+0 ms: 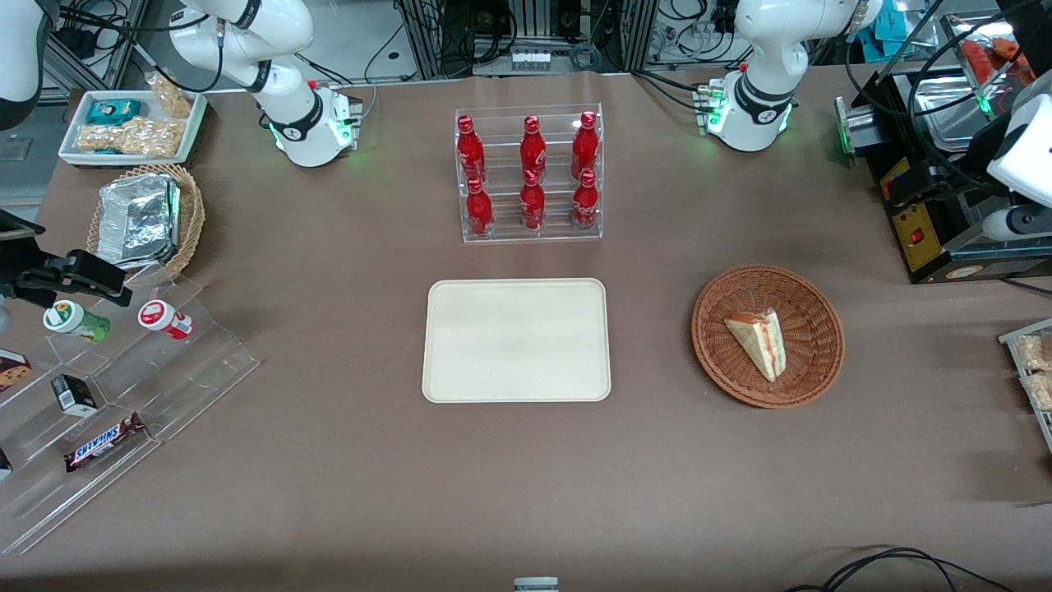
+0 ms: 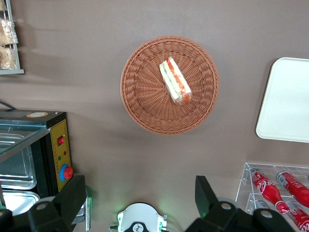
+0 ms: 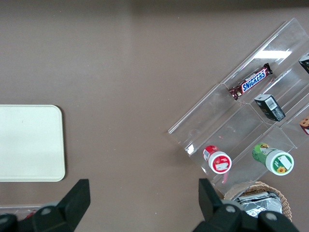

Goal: Place sandwich from basket to tray
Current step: 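Move the left gripper toward the sandwich in the wicker basket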

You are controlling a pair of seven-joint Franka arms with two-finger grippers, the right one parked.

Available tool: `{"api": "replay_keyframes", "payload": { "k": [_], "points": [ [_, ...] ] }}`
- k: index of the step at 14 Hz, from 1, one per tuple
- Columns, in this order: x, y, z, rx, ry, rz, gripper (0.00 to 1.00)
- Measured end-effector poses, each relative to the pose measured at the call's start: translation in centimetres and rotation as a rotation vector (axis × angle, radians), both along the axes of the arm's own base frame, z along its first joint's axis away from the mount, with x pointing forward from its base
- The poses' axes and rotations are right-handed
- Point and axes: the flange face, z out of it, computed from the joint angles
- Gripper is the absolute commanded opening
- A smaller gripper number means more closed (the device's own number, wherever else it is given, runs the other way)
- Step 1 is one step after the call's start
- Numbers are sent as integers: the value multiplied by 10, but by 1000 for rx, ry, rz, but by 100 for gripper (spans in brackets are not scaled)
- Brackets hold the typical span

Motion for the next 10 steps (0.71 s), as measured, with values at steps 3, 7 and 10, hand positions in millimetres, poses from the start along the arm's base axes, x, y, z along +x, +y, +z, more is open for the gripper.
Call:
{"api": "replay_keyframes", "payload": {
  "k": [3, 7, 10],
  "points": [
    [0, -6, -2, -1, 5, -15, 100],
    [8, -5, -20, 0, 38, -7, 100],
    [27, 1, -65, 22, 118, 136, 100]
  ]
}}
